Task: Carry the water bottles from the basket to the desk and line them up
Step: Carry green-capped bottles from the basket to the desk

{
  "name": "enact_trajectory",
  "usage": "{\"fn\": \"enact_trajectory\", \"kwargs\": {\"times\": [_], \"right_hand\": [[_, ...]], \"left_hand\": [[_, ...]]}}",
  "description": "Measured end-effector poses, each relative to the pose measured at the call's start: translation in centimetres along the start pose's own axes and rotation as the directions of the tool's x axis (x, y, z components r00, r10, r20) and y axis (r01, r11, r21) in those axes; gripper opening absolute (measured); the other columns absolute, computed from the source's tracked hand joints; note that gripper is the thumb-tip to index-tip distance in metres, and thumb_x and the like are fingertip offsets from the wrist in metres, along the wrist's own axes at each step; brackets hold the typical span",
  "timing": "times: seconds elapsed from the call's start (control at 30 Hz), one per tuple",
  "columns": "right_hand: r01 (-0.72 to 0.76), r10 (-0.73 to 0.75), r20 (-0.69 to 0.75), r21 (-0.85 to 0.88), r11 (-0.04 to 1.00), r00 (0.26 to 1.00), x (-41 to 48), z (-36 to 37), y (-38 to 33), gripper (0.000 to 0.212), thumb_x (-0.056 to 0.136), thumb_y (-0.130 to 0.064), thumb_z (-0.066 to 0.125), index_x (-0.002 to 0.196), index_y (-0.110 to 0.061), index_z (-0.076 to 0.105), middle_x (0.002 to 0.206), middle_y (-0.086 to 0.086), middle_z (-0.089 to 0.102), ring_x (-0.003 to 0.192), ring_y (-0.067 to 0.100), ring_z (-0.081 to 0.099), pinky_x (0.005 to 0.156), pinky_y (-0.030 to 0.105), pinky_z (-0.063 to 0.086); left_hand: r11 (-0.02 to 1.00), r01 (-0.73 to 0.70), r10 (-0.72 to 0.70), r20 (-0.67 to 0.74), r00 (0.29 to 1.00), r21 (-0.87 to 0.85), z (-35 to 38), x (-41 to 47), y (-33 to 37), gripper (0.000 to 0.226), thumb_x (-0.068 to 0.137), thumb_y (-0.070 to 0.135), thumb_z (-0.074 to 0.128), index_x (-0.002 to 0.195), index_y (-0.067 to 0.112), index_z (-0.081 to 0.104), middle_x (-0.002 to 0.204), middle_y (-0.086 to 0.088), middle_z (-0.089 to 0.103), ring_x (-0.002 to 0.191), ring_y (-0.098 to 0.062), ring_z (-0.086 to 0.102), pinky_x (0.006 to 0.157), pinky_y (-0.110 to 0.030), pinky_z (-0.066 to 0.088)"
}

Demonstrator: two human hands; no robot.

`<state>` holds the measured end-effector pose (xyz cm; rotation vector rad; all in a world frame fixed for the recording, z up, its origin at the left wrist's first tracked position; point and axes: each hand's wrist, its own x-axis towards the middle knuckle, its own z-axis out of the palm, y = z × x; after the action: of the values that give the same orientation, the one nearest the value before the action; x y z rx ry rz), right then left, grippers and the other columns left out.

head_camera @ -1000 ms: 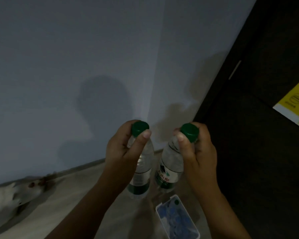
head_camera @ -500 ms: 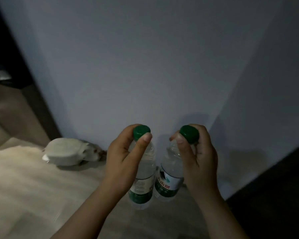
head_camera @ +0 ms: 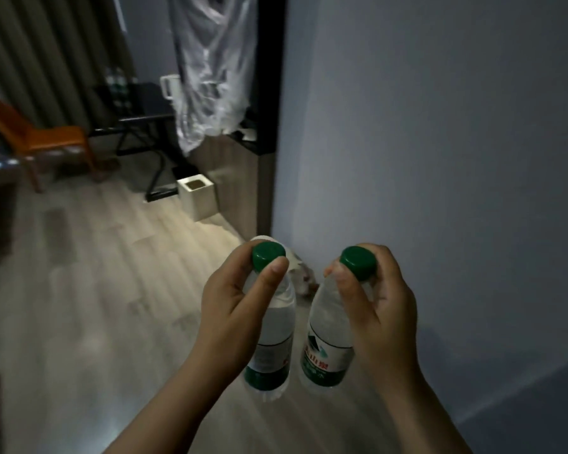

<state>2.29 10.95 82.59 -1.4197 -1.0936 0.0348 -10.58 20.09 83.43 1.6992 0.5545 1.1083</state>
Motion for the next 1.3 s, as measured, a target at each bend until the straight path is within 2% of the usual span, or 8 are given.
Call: {"fn": "enact_trajectory", "kwargs": {"times": [0.13,0.27,0.37,0.57,0.77,0.9,1.2,1.3], "right_hand": [[0.046,-0.053,0.101,0.075,0.996,0.993,-1.8,4.4,-3.0,0.014,0.089,-0.042,0.052,0.095,-0.030,0.053,0.086,-0.013,0.064,0.080,0.001,0.062,0.067,0.005,0.045],[0.066,-0.085,0.165,0.115,0.991,0.983,-3.7,8.4,-5.8,0.020,0.088,-0.046,0.051,0.092,-0.027,0.053,0.083,-0.008,0.062,0.080,0.009,0.062,0.069,0.018,0.050],[0.071,-0.104,0.211,0.157,0.985,0.972,-5.1,10.6,-7.4,0.018,0.089,-0.047,0.051,0.091,-0.030,0.051,0.083,-0.011,0.061,0.079,0.006,0.062,0.068,0.015,0.050],[0.054,-0.119,0.271,0.237,0.970,0.955,-5.1,13.1,-8.1,0.020,0.089,-0.047,0.052,0.092,-0.027,0.052,0.085,-0.005,0.064,0.082,0.010,0.063,0.070,0.025,0.054],[0.061,-0.135,0.285,0.254,0.965,0.949,-3.4,14.5,-7.2,0.021,0.088,-0.049,0.052,0.092,-0.028,0.050,0.084,-0.002,0.065,0.081,0.011,0.064,0.070,0.028,0.055],[0.101,-0.167,0.269,0.244,0.965,0.949,-2.2,15.8,-5.9,0.019,0.089,-0.043,0.052,0.093,-0.024,0.051,0.084,-0.004,0.064,0.080,0.007,0.063,0.069,0.018,0.052],[0.091,-0.156,0.268,0.239,0.967,0.951,-2.1,18.8,-5.0,0.014,0.088,-0.043,0.051,0.091,-0.030,0.050,0.085,-0.001,0.066,0.080,0.009,0.063,0.069,0.018,0.051],[0.085,-0.148,0.297,0.214,0.973,0.944,-2.1,20.4,-6.1,0.014,0.088,-0.044,0.050,0.091,-0.031,0.050,0.085,-0.002,0.066,0.080,0.006,0.062,0.069,0.013,0.049]], "left_hand": [[0.998,0.010,-0.004,-0.108,0.994,0.057,-5.8,-3.1,1.2,0.028,0.086,0.044,0.051,0.092,0.021,0.064,0.086,0.002,0.066,0.083,-0.015,0.063,0.074,-0.032,0.053],[0.990,0.007,0.017,-0.177,0.984,0.138,-11.0,-6.0,2.3,0.025,0.088,0.043,0.050,0.091,0.022,0.064,0.086,0.001,0.065,0.082,-0.017,0.063,0.073,-0.032,0.052],[0.987,0.031,0.006,-0.223,0.975,0.159,-13.8,-7.9,2.8,0.028,0.087,0.043,0.050,0.092,0.019,0.064,0.084,-0.001,0.064,0.080,-0.018,0.062,0.071,-0.033,0.052],[0.978,0.084,-0.015,-0.334,0.942,0.192,-16.2,-9.9,2.8,0.033,0.085,0.048,0.050,0.093,0.019,0.064,0.086,-0.002,0.065,0.084,-0.021,0.063,0.077,-0.048,0.053],[0.974,0.106,-0.022,-0.385,0.922,0.199,-17.0,-9.2,1.8,0.035,0.083,0.049,0.050,0.093,0.018,0.064,0.086,-0.002,0.065,0.083,-0.018,0.063,0.077,-0.045,0.052],[0.983,0.110,-0.040,-0.407,0.913,0.149,-17.4,-8.4,0.3,0.036,0.081,0.050,0.052,0.094,0.019,0.065,0.089,-0.005,0.065,0.085,-0.022,0.063,0.079,-0.046,0.052],[0.978,0.128,-0.049,-0.414,0.909,0.165,-20.1,-8.8,-2.0,0.039,0.081,0.049,0.051,0.093,0.014,0.063,0.084,-0.004,0.064,0.080,-0.022,0.062,0.073,-0.039,0.051],[0.975,0.154,-0.070,-0.432,0.899,0.162,-22.1,-9.1,-1.7,0.039,0.080,0.049,0.050,0.092,0.015,0.063,0.084,-0.003,0.064,0.080,-0.020,0.062,0.073,-0.038,0.051]]}}
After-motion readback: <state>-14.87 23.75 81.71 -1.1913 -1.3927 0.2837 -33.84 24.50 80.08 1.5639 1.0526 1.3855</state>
